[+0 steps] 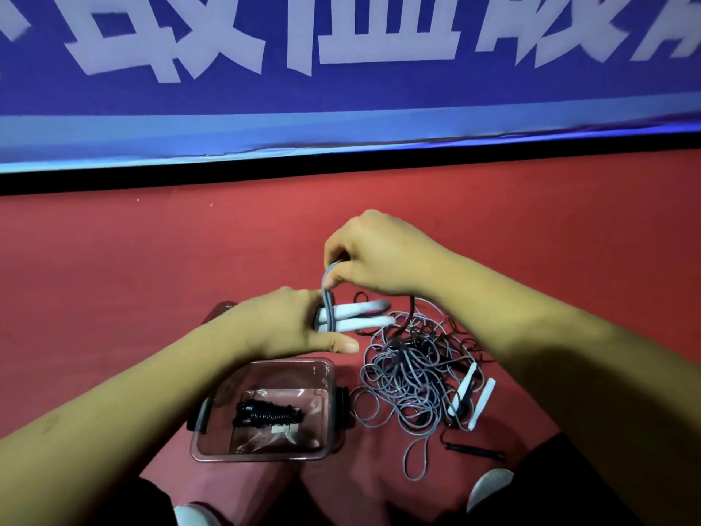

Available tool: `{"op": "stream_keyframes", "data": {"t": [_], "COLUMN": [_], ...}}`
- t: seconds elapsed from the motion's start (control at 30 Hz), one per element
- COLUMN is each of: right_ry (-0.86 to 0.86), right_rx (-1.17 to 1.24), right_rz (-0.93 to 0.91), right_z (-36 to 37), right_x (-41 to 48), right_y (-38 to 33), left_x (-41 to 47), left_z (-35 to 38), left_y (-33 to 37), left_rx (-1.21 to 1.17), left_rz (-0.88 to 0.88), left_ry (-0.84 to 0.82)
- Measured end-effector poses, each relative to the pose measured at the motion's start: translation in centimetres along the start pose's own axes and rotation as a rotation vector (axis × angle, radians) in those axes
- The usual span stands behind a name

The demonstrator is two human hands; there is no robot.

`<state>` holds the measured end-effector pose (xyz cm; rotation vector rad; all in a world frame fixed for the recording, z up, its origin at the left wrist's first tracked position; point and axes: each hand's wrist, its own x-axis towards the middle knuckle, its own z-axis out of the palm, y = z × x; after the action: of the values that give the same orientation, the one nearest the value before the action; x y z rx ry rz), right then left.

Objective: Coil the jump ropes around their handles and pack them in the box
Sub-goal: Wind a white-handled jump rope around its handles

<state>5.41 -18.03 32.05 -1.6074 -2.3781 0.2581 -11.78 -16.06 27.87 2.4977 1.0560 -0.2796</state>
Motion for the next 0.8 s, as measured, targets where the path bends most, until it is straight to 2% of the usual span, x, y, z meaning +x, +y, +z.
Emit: {"op": "stream_keyframes", "data": {"t": [0.13,0.3,0.5,0.6,0.67,0.8], "right_ry": [-0.035,-0.165,-0.12,-0.138,-0.163,-0.257], "right_rx": [0.307,0.661,0.759,0.937,1.092,1.058], "right_rz": [0.055,0.141,0.226,0.329,0.335,0.295], "right_z": [0.0,1.0,3.3,5.7,7.1,6.9], "right_x": [0.4,-0.1,0.5,0.8,0.9,1.1], "right_y": [2.0,3.3,3.5,1.8,1.0,1.2], "left_x": [-0.2,-1.4,-2.8,-3.3,-3.2,-2.4], "left_z": [-0.3,-1.1,-2.4,-3.2,-3.6,-4.6], "left_y": [0.4,0.2,-0.6,-1.5,-2.0,-4.5], "left_rx": [-0.038,-0.206,-0.511,-0.571,-0.644,-0.799], "left_rz": [0.065,0.178,0.191,0.25,0.281,0.083], "left_ry": [0.004,-0.003,0.274,0.314,0.372,0.463]}}
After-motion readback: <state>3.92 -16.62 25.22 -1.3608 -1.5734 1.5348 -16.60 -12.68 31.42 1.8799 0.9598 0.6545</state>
